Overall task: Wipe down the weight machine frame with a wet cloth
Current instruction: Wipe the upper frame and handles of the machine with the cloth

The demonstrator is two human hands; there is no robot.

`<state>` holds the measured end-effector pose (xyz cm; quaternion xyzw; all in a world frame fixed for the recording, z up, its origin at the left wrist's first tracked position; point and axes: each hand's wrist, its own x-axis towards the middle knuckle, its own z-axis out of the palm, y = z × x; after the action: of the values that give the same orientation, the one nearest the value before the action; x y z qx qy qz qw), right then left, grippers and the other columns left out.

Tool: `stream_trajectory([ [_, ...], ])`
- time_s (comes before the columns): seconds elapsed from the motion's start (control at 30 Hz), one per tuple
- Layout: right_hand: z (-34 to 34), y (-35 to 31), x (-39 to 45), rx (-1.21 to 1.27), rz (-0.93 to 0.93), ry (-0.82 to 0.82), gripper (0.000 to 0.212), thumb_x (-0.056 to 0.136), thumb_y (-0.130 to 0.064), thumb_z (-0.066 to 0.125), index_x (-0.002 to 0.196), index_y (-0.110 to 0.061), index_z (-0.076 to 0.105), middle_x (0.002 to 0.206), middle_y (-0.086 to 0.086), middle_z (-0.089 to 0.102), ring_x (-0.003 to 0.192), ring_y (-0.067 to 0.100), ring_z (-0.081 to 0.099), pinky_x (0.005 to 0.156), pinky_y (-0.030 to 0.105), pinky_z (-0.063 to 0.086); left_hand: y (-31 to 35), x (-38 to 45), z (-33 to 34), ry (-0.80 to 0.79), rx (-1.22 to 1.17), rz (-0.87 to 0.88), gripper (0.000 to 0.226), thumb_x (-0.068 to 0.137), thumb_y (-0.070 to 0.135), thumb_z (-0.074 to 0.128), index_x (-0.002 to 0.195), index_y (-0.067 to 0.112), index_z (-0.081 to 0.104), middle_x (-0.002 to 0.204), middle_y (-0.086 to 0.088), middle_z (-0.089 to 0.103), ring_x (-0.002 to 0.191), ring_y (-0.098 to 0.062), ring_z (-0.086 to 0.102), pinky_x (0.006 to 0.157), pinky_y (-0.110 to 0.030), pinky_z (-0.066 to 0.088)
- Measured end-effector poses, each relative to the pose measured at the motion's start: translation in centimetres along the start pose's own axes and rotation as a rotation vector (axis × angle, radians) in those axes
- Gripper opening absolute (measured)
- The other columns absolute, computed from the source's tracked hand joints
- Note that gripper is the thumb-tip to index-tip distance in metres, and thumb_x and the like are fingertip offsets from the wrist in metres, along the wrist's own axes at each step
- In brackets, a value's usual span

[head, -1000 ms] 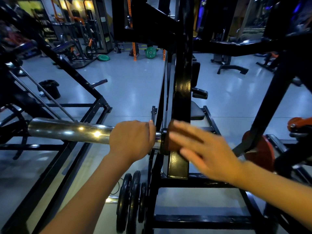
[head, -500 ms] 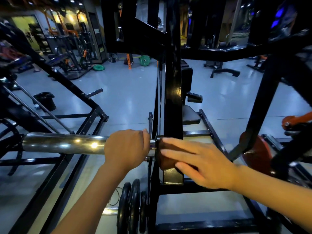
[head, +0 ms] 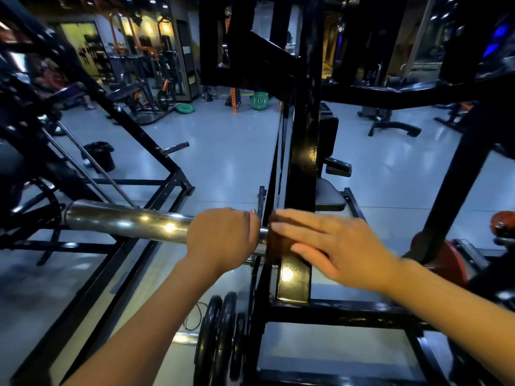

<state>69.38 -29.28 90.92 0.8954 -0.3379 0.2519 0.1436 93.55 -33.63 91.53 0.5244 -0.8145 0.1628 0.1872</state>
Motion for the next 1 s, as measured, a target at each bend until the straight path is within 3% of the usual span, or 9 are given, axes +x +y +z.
stream_trajectory([
  [0.13, -0.2, 0.4, 1.3, 0.036, 0.207, 0.121, 0.046, 0.109, -0.048, 0.037, 0.154, -0.038, 0.045, 0.161, -0.015, 0.041, 0.12, 0.012, 0.063, 0.087, 0.022, 0.052, 0.0, -0.2, -0.1, -0.004, 0.001, 0.003, 0.062, 0.106, 0.041, 0.02, 0.061, 0.02, 0.057, 0.054, 0.006, 0.05, 0.045, -0.016, 0.051, 0.05, -0.029, 0.048],
  [0.27, 0.3, -0.8, -0.6, 0.073, -0.033, -0.017, 0.044, 0.111, -0.044, 0.036, 0.153, -0.036, 0.045, 0.161, -0.009, 0.043, 0.105, 0.016, 0.07, 0.075, 0.029, 0.061, 0.0, 0.0, -0.5, -0.002, 0.019, 0.058, 0.056, 0.108, 0.038, 0.024, 0.067, 0.022, 0.058, 0.057, 0.006, 0.05, 0.048, -0.018, 0.053, 0.051, -0.029, 0.046],
  [0.37, -0.1, 1.0, 0.7, 0.044, 0.016, -0.006, 0.045, 0.111, -0.047, 0.032, 0.153, -0.038, 0.045, 0.159, -0.011, 0.045, 0.111, 0.016, 0.069, 0.08, 0.007, 0.042, -0.1, -0.1, -0.6, -0.015, 0.011, 0.026, 0.059, 0.108, 0.039, 0.023, 0.064, 0.021, 0.058, 0.056, 0.006, 0.05, 0.047, -0.018, 0.052, 0.05, -0.027, 0.043],
  [0.47, -0.2, 1.3, 2.1, 0.076, 0.228, 0.109, 0.048, 0.11, -0.051, 0.03, 0.153, -0.039, 0.045, 0.16, -0.016, 0.041, 0.126, 0.014, 0.061, 0.089, 0.001, 0.029, 0.1, -0.2, -0.7, -0.006, -0.006, 0.011, 0.06, 0.108, 0.038, 0.025, 0.061, 0.02, 0.058, 0.054, 0.004, 0.051, 0.046, -0.018, 0.052, 0.05, -0.028, 0.043],
  [0.63, 0.8, -0.8, -0.7, 0.098, -0.006, -0.002, 0.044, 0.111, -0.045, 0.034, 0.153, -0.036, 0.043, 0.16, -0.008, 0.044, 0.103, 0.013, 0.069, 0.076, 0.023, 0.058, 0.1, 0.0, -0.6, -0.016, 0.005, 0.023, 0.058, 0.108, 0.038, 0.025, 0.065, 0.02, 0.059, 0.057, 0.003, 0.054, 0.048, -0.021, 0.054, 0.052, -0.029, 0.046],
  [0.7, 0.4, 0.3, 0.0, 0.059, -0.037, -0.021, 0.044, 0.111, -0.045, 0.033, 0.154, -0.037, 0.042, 0.158, -0.008, 0.046, 0.096, 0.011, 0.069, 0.068, 0.015, 0.052, 0.0, 0.0, -0.6, -0.023, -0.006, 0.021, 0.058, 0.108, 0.037, 0.024, 0.065, 0.02, 0.058, 0.056, 0.003, 0.053, 0.048, -0.021, 0.054, 0.054, -0.031, 0.05],
  [0.8, -0.3, 1.7, 2.1, 0.094, 0.186, 0.092, 0.046, 0.11, -0.049, 0.032, 0.153, -0.04, 0.044, 0.16, -0.017, 0.041, 0.114, 0.008, 0.063, 0.078, 0.002, 0.034, 0.0, 0.0, -0.4, -0.016, -0.03, -0.009, 0.062, 0.105, 0.04, 0.019, 0.06, 0.019, 0.057, 0.054, 0.004, 0.051, 0.046, -0.019, 0.053, 0.054, -0.033, 0.052],
  [0.9, 0.3, -0.2, 1.1, 0.128, 0.24, 0.095, 0.047, 0.11, -0.049, 0.03, 0.155, -0.041, 0.042, 0.163, -0.019, 0.035, 0.119, 0.007, 0.061, 0.088, 0.012, 0.045, 0.2, -0.1, -0.4, -0.016, -0.029, -0.006, 0.062, 0.105, 0.04, 0.02, 0.061, 0.019, 0.058, 0.054, 0.004, 0.052, 0.046, -0.019, 0.053, 0.054, -0.033, 0.053],
  [1.0, 0.8, -2.0, -1.5, 0.115, 0.065, -0.018, 0.045, 0.112, -0.048, 0.027, 0.155, -0.041, 0.04, 0.165, -0.015, 0.033, 0.108, 0.004, 0.064, 0.081, 0.023, 0.058, 0.1, 0.0, -0.5, -0.01, -0.008, 0.021, 0.057, 0.108, 0.037, 0.026, 0.065, 0.02, 0.059, 0.056, 0.003, 0.053, 0.047, -0.021, 0.054, 0.053, -0.033, 0.052],
])
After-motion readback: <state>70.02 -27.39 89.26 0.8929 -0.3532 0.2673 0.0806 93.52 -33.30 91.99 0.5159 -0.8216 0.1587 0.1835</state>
